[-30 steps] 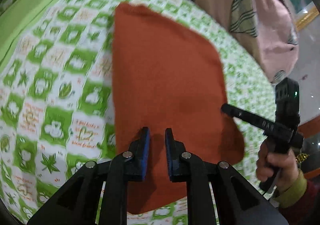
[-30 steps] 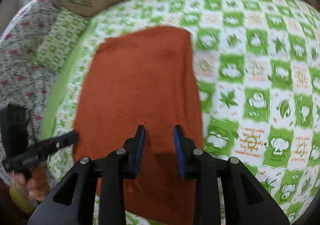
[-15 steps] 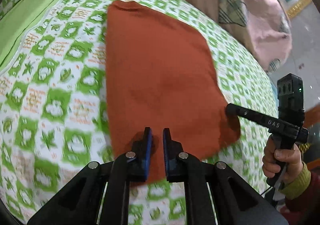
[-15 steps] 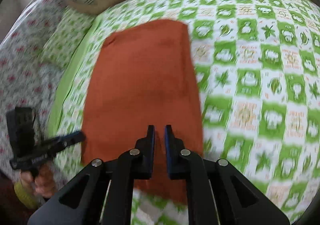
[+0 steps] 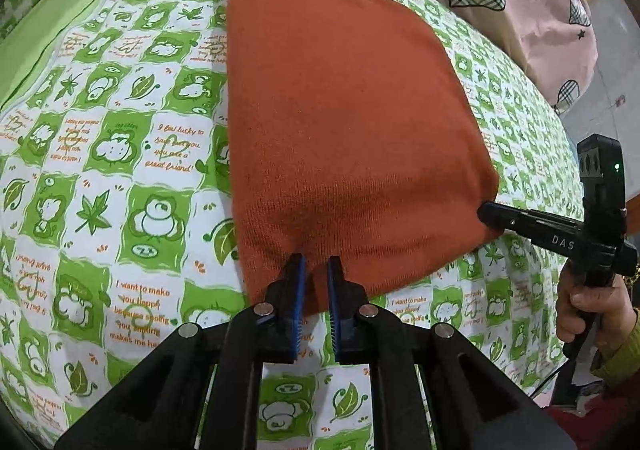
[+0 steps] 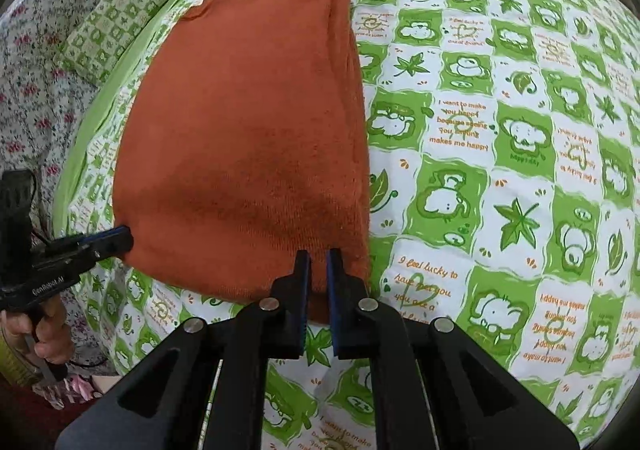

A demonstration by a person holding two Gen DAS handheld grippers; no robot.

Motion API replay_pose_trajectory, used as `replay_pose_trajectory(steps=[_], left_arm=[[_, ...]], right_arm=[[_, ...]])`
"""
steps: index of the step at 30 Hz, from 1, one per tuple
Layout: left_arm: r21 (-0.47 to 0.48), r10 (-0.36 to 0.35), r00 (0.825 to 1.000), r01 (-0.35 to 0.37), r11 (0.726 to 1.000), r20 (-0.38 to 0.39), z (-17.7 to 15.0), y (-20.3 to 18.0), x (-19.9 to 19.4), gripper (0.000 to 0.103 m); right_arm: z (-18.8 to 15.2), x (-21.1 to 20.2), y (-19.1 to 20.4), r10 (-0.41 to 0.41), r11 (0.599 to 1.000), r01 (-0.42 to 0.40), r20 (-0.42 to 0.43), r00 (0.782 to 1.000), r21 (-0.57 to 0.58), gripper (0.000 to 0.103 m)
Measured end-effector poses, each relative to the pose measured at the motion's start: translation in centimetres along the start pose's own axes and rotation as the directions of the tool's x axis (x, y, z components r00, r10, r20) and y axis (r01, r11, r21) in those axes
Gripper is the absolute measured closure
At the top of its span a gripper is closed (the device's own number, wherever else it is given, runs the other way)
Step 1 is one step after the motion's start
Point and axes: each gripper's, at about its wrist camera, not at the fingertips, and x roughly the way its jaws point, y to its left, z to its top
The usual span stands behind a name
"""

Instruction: Fold small clothes

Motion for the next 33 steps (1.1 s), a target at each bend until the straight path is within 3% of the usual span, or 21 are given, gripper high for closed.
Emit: replay_pose_trajectory(steps=[8, 10, 12, 13, 17, 24, 30, 33], left_arm=[[0.011, 0.071, 0.997, -0.071, 0.997, 0.002, -1.6, 0.3, -2.3, 0.088], [0.007, 0.089, 0.996, -0.089, 0.996, 0.011, -2.1, 0.4, -3.3, 0.082], [0.008, 0.116, 0.993, -0.117, 0.993, 0.031, -2.7, 0.4, -4.4, 0.065], [0.009, 0.133, 0.99, -0.133, 0.991, 0.043, -3.0, 0.3, -5.0, 0.061], [0.021, 0.197, 0.978, -0.199, 0.98, 0.073, -4.6, -0.3, -6.8, 0.046], [0.068, 0.316, 0.939, -0.327, 0.943, 0.135, -7.5, -2.6, -8.6, 0.023], [0.083, 0.386, 0.912, -0.399, 0.913, 0.141, -9.1, -3.4, -8.9, 0.021], [0.059, 0.41, 0.901, -0.422, 0.905, 0.142, -8.9, -3.1, -8.7, 0.02]], right_arm=[[-1.8, -1.8, -0.5, 0.007, 1.0, -0.007, -0.007, 1.0, 0.022, 0.093], [-2.4, -2.5, -0.4, 0.001, 0.999, -0.001, -0.012, 1.0, 0.035, 0.092], [-3.1, -3.4, -0.2, -0.008, 0.999, 0.009, -0.018, 1.0, 0.036, 0.09], [-3.4, -3.9, 0.0, -0.014, 0.999, 0.015, -0.016, 1.0, 0.031, 0.088], [-5.1, -5.8, 0.8, -0.008, 1.0, 0.008, 0.012, 1.0, 0.014, 0.059], [-8.1, -8.2, 3.0, -0.01, 0.995, 0.016, 0.061, 0.998, -0.094, 0.044], [-9.3, -8.7, 4.4, -0.027, 0.986, 0.037, 0.063, 0.998, -0.162, 0.021], [-9.0, -8.7, 4.5, -0.03, 0.986, 0.042, 0.075, 0.997, -0.163, 0.018]])
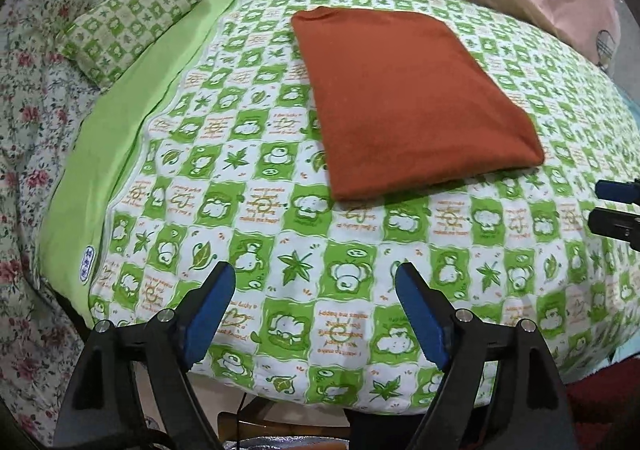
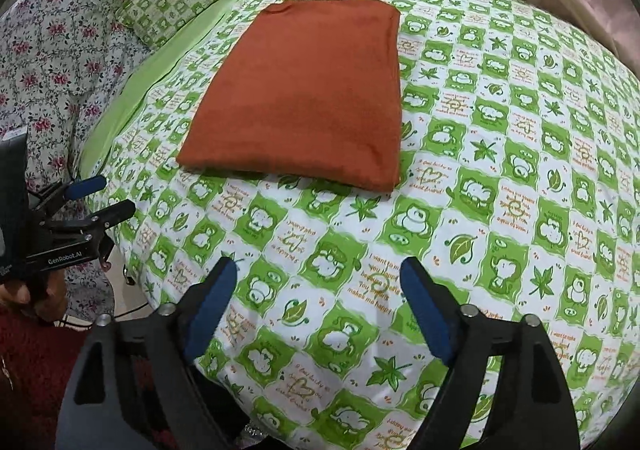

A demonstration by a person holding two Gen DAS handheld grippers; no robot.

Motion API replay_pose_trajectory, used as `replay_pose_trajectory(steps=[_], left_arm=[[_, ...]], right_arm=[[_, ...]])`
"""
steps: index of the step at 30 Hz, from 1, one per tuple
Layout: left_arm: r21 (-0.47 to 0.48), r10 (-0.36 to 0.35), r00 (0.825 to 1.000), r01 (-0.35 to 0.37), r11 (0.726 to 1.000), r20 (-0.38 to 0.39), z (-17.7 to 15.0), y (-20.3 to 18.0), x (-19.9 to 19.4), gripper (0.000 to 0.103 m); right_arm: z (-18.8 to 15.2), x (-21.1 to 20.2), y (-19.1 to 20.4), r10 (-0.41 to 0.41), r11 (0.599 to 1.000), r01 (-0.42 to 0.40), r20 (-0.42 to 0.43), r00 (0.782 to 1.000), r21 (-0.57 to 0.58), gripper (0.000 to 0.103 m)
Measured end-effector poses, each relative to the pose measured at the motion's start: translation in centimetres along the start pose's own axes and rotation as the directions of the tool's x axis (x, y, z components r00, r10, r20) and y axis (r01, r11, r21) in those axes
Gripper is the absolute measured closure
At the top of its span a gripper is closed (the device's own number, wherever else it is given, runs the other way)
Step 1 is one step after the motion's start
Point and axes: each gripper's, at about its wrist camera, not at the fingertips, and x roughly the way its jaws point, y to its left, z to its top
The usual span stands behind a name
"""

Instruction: Fold small clothes

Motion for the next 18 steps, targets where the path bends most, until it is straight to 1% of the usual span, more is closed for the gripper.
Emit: replay_pose_trajectory(steps=[4, 13, 18], left_arm=[[-0.003, 0.015, 1.0, -0.015, 1.0, 0.003, 1.0, -0.1, 0.6, 0.019], [0.036, 0.025, 0.999, -0.026, 0.999, 0.034, 3.6, -1.3, 0.9, 0.017], [0.031, 0.055, 0.998, -0.056, 0.998, 0.036, 4.9, -1.2, 1.3, 0.017]], right_arm=[[0.8, 0.5, -0.1, 0.005, 1.0, -0.005, 0.005, 1.0, 0.007, 0.018], [2.8, 2.2, 0.3, 0.016, 1.0, -0.016, 0.007, 1.0, 0.01, 0.017], [4.0, 2.8, -0.1, 0.01, 1.0, -0.01, 0.01, 1.0, 0.029, 0.016]])
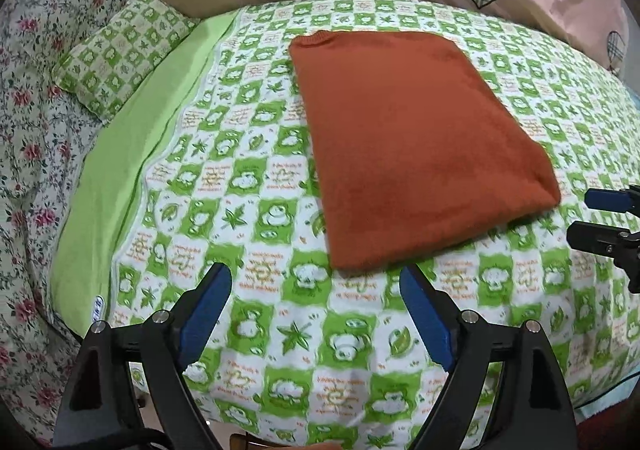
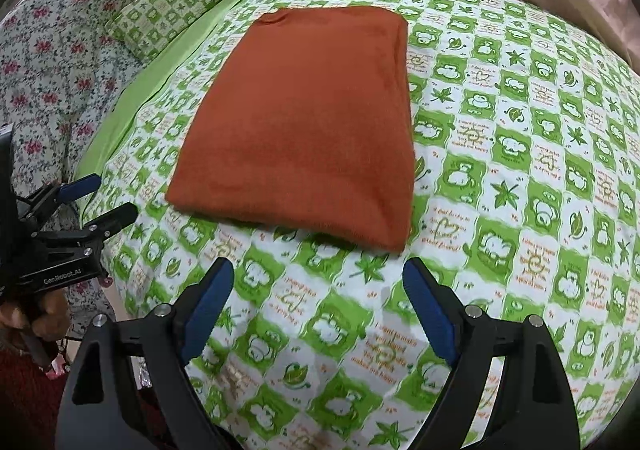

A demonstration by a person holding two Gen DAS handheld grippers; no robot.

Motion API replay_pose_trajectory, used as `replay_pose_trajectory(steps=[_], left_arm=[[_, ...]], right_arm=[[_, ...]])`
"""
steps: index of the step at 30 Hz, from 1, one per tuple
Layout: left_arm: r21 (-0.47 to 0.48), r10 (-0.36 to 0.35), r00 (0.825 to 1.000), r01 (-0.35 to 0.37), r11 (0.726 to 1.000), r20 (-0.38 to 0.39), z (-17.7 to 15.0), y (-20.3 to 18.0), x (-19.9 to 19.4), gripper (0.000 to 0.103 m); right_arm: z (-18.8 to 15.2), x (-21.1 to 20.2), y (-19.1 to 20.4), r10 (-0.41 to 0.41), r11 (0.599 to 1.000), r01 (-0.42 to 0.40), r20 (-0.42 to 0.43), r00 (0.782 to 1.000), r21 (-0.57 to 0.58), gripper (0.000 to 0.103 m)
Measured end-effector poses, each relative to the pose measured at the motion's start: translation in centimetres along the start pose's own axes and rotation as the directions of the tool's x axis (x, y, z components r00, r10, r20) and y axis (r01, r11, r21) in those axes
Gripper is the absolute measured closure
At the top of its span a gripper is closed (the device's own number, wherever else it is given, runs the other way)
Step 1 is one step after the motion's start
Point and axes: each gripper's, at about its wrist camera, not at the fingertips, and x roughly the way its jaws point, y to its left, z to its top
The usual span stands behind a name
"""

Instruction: Fold small clothes

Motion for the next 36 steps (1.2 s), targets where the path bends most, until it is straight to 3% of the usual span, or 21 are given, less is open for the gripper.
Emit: replay_pose_trajectory(steps=[15, 36], left_arm=[[-0.041, -0.011, 1.0, 0.01, 0.999, -0.015, 3.7, 0.5, 1.6, 0.014], [-0.035, -0.036, 0.999, 0.035, 0.999, -0.035, 5.9, -0.4, 3.7, 0.014]], right_arm=[[5.1, 1.4, 0.6, 0.017, 1.0, -0.017, 0.009, 1.0, -0.014, 0.015], [6.9, 2.8, 0.4, 0.043, 0.999, -0.043, -0.01, 0.999, -0.006, 0.014]])
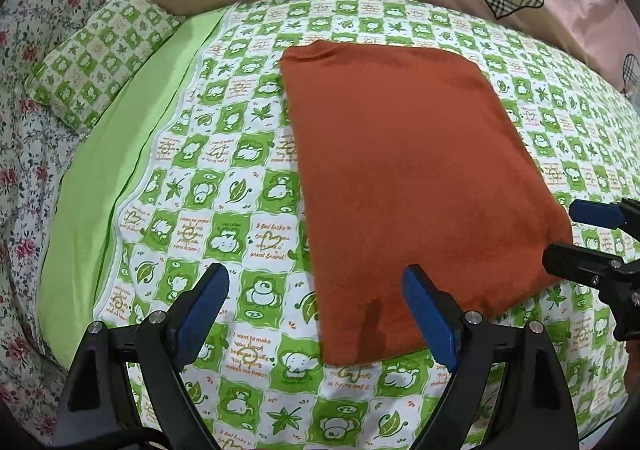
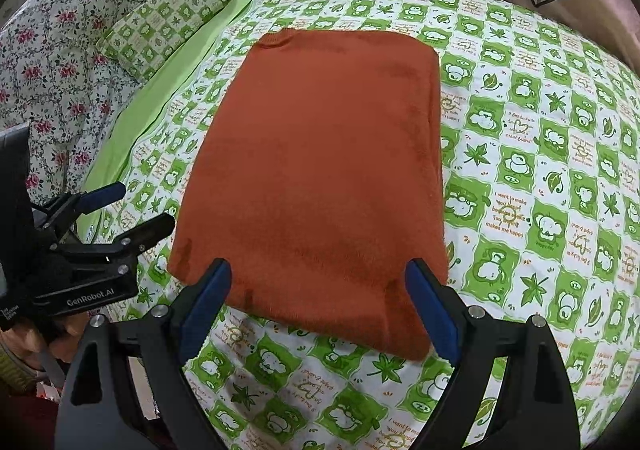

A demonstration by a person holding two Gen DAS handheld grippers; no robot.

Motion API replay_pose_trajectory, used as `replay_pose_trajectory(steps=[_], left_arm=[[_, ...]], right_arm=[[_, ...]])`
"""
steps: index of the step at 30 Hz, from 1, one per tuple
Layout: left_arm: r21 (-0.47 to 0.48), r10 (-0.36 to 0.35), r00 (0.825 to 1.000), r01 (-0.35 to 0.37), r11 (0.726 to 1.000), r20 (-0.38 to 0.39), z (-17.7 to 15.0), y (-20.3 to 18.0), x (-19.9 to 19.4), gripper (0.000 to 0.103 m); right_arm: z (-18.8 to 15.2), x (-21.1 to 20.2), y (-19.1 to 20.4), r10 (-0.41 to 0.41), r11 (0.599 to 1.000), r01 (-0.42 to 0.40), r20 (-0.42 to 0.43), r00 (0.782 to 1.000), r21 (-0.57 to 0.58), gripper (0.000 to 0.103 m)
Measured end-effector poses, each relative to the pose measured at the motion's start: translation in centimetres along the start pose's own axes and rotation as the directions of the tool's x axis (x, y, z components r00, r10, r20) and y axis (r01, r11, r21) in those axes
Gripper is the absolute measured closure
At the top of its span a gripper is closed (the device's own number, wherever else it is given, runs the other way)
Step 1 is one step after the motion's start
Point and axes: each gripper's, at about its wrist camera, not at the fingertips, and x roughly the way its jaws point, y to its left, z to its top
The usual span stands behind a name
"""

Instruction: Fold small clothes

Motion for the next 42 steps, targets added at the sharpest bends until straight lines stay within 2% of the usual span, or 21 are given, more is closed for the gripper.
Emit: replay_pose_trajectory(steps=[27, 42], left_arm=[[-0.026, -0.042, 0.999, 0.042, 0.999, 0.007, 1.0, 0.0, 0.9, 0.013], [-0.051, -0.077, 0.995, 0.081, 0.995, 0.063, 1.4, 0.3, -0.2, 0.013]], right_arm=[[1.7, 0.5, -0.5, 0.024, 1.0, -0.024, 0.018, 1.0, 0.017, 0.014], [2.0, 0.9, -0.3, 0.024, 1.0, -0.024, 0.04, 0.999, 0.001, 0.014]])
